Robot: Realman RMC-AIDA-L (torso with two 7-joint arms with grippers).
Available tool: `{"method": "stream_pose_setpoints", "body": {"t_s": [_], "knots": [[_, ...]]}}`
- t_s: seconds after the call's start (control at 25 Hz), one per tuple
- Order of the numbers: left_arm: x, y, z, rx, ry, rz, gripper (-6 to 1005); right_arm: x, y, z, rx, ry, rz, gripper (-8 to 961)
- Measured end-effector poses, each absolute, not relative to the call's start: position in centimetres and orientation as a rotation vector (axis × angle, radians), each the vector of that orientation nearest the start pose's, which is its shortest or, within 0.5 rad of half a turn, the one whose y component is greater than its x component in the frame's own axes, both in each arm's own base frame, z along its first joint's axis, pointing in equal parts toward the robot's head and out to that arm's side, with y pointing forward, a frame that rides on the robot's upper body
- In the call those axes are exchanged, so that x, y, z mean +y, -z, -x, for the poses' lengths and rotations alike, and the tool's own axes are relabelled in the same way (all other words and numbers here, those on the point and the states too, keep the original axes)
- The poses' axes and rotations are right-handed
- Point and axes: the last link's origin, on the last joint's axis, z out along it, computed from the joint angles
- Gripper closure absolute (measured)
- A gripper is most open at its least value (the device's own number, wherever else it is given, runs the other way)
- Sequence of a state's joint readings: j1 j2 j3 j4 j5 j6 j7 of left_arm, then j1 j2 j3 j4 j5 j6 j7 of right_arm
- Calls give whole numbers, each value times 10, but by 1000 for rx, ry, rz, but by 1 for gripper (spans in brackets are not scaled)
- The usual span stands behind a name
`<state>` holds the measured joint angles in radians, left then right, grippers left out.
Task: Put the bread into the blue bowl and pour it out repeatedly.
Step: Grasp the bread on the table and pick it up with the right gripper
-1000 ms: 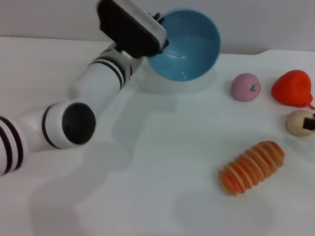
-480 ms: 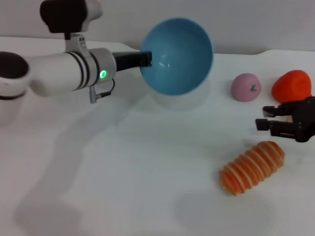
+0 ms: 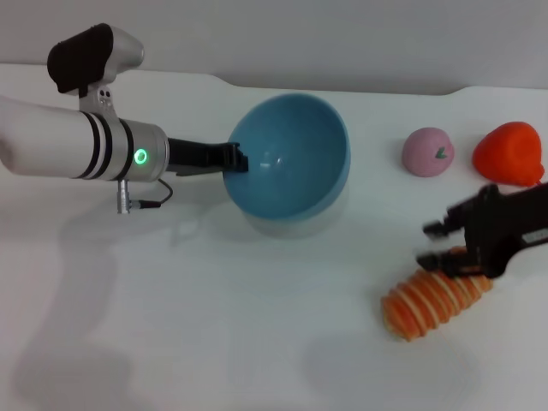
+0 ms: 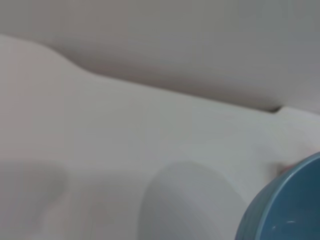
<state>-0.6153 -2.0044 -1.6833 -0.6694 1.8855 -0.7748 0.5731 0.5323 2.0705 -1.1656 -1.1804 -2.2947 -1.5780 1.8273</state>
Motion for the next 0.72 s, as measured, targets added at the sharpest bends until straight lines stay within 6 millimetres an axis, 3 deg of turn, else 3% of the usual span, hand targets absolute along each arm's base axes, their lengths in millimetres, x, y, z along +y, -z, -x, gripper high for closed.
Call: {"method": "stream_pose_setpoints", "body": {"t_s": [0.24,0.72], "knots": [[395,52,256,-1604,192,2160,997,340,16,-201,387,640,2983,514],[397,49,254,-1589,187,2160,996,337,40,-179,237,999,2874,515]]}}
